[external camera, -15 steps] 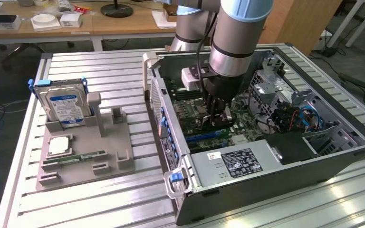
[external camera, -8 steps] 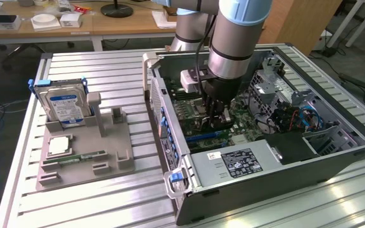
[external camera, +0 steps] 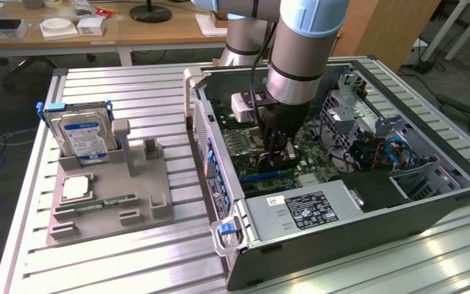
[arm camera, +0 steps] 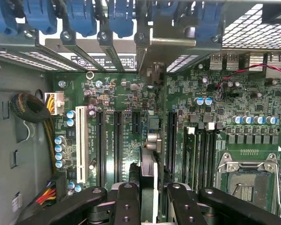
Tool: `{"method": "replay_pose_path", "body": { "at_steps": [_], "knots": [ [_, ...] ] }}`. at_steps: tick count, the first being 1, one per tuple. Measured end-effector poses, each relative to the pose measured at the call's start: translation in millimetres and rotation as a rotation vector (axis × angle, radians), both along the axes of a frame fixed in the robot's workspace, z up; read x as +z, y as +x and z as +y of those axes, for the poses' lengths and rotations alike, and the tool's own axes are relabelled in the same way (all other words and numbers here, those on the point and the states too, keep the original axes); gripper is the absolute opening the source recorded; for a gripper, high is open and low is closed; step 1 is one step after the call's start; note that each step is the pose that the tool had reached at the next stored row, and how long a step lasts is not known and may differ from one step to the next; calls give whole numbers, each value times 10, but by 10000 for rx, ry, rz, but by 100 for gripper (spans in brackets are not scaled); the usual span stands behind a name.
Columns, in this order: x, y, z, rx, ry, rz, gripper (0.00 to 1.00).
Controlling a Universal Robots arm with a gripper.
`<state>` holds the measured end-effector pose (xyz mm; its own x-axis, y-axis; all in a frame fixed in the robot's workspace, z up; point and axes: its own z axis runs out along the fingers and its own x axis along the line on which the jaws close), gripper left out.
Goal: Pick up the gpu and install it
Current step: 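Insert the gpu into the slot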
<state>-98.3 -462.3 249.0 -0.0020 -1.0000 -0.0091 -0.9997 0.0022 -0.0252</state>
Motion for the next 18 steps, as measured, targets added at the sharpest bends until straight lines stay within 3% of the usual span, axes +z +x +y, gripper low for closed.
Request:
{"method": "replay_pose_path", "body": {
  "at_steps": [18],
  "knots": [
    [-76,-27,0,0,2,1,27]
  ]
}}
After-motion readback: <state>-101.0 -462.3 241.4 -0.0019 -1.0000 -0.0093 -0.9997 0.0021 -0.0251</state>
